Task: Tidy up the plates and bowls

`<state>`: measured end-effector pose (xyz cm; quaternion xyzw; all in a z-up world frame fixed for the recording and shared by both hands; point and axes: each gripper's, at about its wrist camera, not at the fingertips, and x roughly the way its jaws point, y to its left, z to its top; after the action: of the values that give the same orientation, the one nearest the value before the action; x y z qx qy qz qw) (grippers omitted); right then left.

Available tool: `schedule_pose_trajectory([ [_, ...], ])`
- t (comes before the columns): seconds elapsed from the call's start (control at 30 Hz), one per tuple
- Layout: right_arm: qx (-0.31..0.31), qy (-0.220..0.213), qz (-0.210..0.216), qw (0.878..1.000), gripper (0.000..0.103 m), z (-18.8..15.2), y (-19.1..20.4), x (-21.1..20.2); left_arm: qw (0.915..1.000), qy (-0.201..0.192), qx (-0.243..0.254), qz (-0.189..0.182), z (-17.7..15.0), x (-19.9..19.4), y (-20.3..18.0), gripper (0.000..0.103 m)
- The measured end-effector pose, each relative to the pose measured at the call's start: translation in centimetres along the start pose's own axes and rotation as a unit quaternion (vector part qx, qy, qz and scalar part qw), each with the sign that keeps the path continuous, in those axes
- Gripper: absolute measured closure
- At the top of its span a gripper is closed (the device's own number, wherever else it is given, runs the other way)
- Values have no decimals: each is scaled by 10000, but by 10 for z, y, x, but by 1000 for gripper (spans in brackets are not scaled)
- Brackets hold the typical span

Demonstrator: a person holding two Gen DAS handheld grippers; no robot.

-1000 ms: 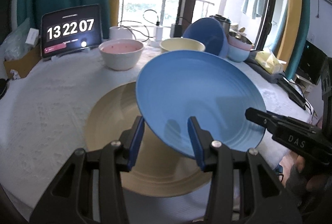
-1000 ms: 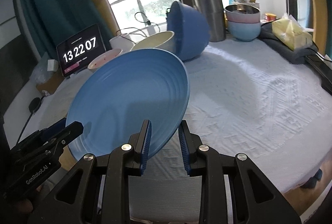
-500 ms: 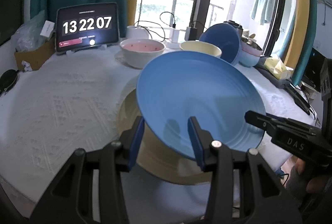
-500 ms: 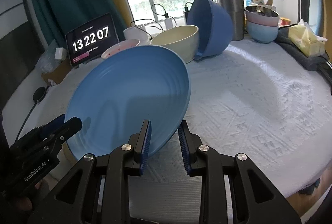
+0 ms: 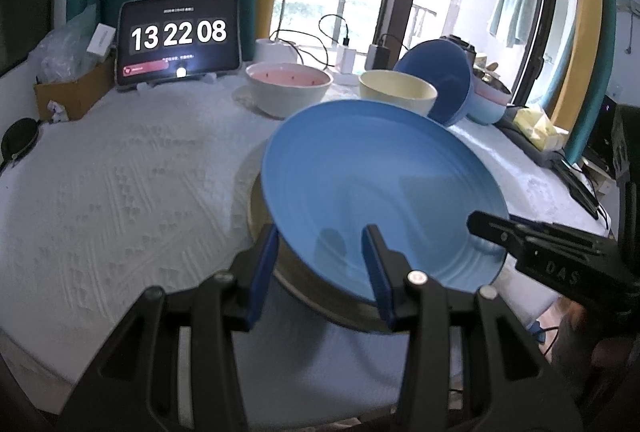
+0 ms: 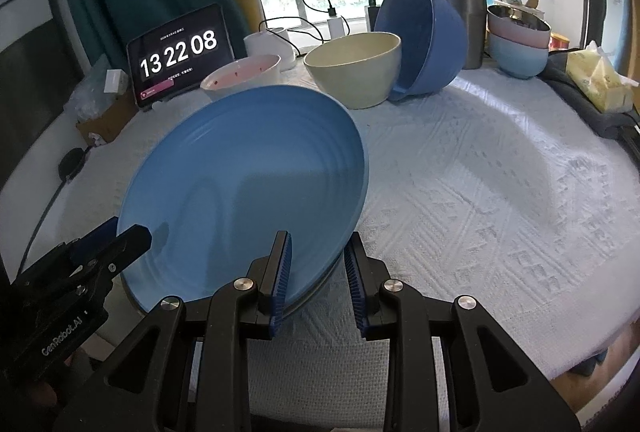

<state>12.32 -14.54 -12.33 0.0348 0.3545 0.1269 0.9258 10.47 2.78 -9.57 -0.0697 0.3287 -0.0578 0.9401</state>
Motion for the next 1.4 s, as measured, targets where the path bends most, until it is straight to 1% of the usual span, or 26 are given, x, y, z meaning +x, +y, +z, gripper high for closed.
schedule_pose_trajectory([
  [0.23, -39, 37, -30, 10000, 68, -1, 3, 2, 10000, 10, 33, -47, -2, -4, 1, 57],
  [0.37, -7, 139, 4, 9999, 66, -2, 2, 6, 10000, 30, 12, -25, -2, -5, 3, 57],
  [0.73, 33, 135, 116, 9998, 66, -2, -2, 3, 9996, 24, -123, 256, -2, -7, 14, 57],
  [1.07, 128, -31, 199, 9997, 66, 3, -8, -2, 9992, -48, -176, 367, 5, -4, 20, 57],
  [1.2, 223, -193, 149, 9995, 66, 9, -15, -5, 9989, -55, -216, 419, 7, 0, 24, 57],
  [1.4, 267, -249, 53, 9993, 66, 18, -22, 1, 9987, -12, -236, 441, 11, 9, 27, 57],
])
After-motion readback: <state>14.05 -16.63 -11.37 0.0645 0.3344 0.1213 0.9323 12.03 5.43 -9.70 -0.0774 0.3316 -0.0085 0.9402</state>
